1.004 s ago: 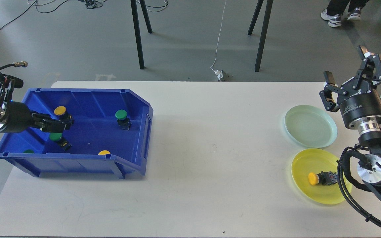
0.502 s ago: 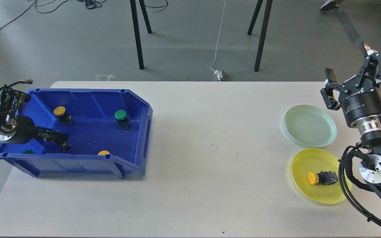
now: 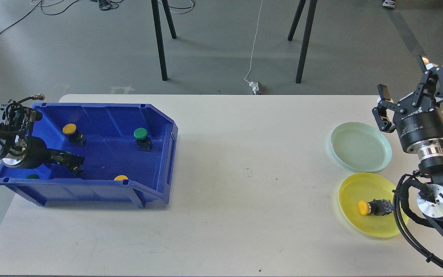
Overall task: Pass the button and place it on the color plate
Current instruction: 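Reach the left gripper into the bin and grasp a green-topped button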
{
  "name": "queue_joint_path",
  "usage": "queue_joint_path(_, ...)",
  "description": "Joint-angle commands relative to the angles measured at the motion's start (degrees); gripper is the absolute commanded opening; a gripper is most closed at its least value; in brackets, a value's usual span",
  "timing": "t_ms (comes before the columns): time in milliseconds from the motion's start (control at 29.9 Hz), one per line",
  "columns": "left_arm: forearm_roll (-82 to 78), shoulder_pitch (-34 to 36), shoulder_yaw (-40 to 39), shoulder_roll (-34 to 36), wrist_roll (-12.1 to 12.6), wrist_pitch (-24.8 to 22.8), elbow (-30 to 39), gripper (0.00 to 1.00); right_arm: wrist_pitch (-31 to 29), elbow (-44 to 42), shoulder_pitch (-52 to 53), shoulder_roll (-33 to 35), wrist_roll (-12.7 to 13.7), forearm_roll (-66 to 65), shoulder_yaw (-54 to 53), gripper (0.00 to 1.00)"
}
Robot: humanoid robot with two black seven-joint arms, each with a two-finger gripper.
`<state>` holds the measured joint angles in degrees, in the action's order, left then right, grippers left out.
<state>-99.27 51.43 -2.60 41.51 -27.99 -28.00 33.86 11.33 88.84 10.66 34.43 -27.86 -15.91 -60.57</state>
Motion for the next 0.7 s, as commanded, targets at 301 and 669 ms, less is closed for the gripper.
queue_joint_path(301, 0.0, -0.4, 0.0, -0.1, 0.0, 0.0, -0.2, 0.67, -0.2, 0.1, -1.2, -0.4, -0.1, 0.0, 0.0, 0.99)
queue_joint_path(669, -0.3, -0.5, 0.1, -1.3, 0.0, 0.0, -1.6, 0.41, -0.3, 0.0, -1.9, -0.4, -0.1, 0.0, -0.5, 0.99)
